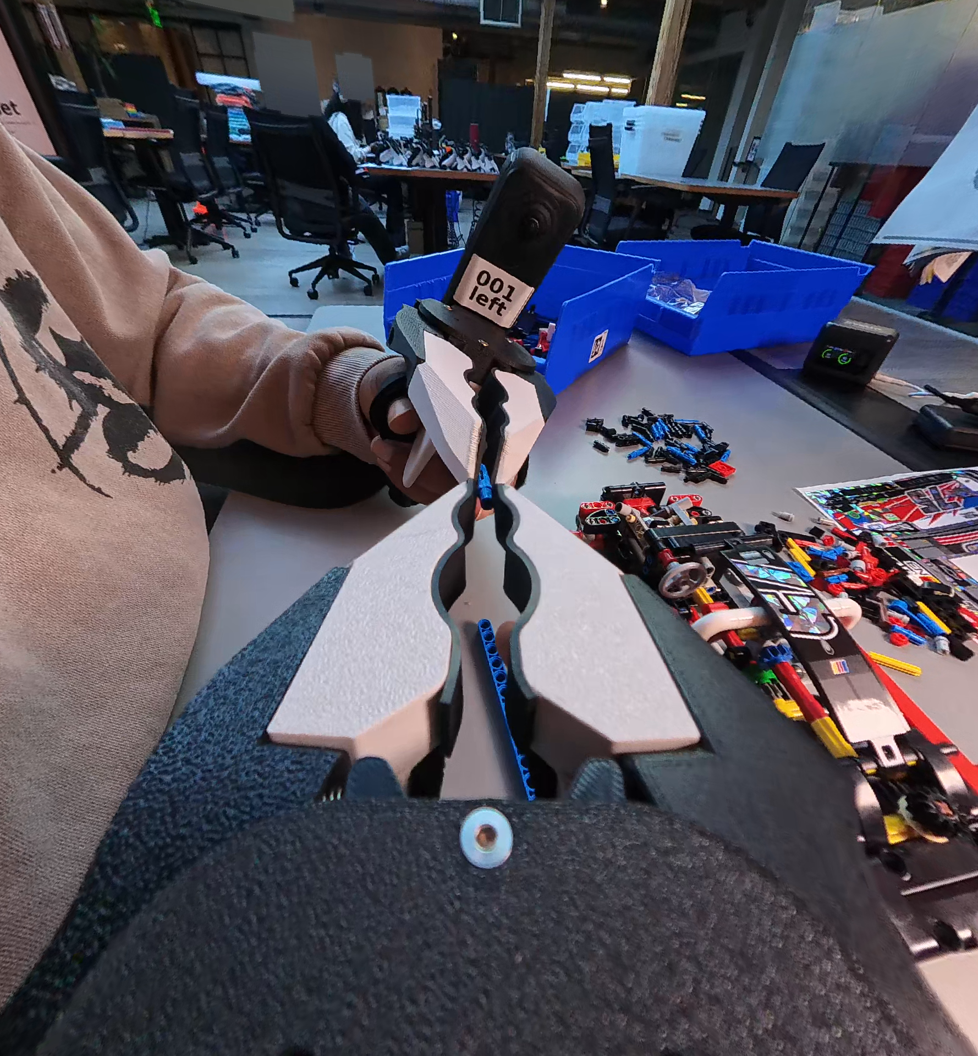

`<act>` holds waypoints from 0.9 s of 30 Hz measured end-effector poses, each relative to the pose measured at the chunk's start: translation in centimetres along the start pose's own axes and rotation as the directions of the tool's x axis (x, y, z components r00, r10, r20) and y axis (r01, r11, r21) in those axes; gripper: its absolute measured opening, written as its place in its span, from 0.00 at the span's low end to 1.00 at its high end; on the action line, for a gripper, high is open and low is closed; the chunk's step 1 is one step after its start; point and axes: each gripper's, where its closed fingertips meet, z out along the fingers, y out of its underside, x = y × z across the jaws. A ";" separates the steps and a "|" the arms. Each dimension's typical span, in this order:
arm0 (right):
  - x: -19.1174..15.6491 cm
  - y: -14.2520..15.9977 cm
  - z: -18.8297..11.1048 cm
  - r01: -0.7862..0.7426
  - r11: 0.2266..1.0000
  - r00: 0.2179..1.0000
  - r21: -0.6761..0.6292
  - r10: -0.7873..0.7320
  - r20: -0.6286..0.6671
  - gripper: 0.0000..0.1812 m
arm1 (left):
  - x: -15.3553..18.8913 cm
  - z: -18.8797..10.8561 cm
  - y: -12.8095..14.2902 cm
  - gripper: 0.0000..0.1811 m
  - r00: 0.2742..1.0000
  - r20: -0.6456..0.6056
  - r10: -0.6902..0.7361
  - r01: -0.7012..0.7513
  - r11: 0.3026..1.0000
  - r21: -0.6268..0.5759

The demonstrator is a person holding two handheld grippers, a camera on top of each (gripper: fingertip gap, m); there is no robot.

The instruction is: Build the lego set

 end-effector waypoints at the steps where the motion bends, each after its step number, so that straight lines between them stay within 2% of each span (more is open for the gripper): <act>1: 0.0 0.0 0.0 0.004 1.000 1.000 -0.001 -0.004 0.001 0.02 | 0.0 0.0 0.0 0.01 1.000 -0.003 0.000 0.000 1.000 -0.002; 8: -0.2 0.3 -0.1 0.006 1.000 1.000 -0.017 -0.006 0.015 0.01 | 0.0 0.1 0.3 0.01 0.999 -0.009 -0.032 0.032 0.999 -0.016; 12: 0.6 1.1 -0.3 0.019 0.997 1.000 -0.072 -0.021 -0.017 0.01 | -1.2 0.1 0.9 0.04 0.996 0.084 0.027 -0.021 0.998 -0.067; 15: 2.2 1.0 -1.4 0.025 0.996 0.996 -0.086 -0.033 -0.083 0.01 | -2.8 -0.3 1.9 0.11 0.973 0.194 0.122 -0.091 0.983 -0.161; 17: 3.6 1.4 -2.5 0.023 0.993 0.990 -0.117 -0.039 -0.137 0.01 | -4.0 -0.6 3.4 0.14 0.945 0.255 0.207 -0.135 0.952 -0.274; 21: 5.3 2.2 -4.6 0.019 0.984 0.975 -0.179 -0.058 -0.214 0.01 | -5.0 -0.5 6.6 0.16 0.913 0.263 0.311 -0.163 0.871 -0.463; 27: 5.3 5.4 -6.5 0.010 0.948 0.954 -0.317 -0.105 -0.282 0.01 | -5.6 -0.6 8.1 0.16 0.890 0.271 0.366 -0.164 0.812 -0.560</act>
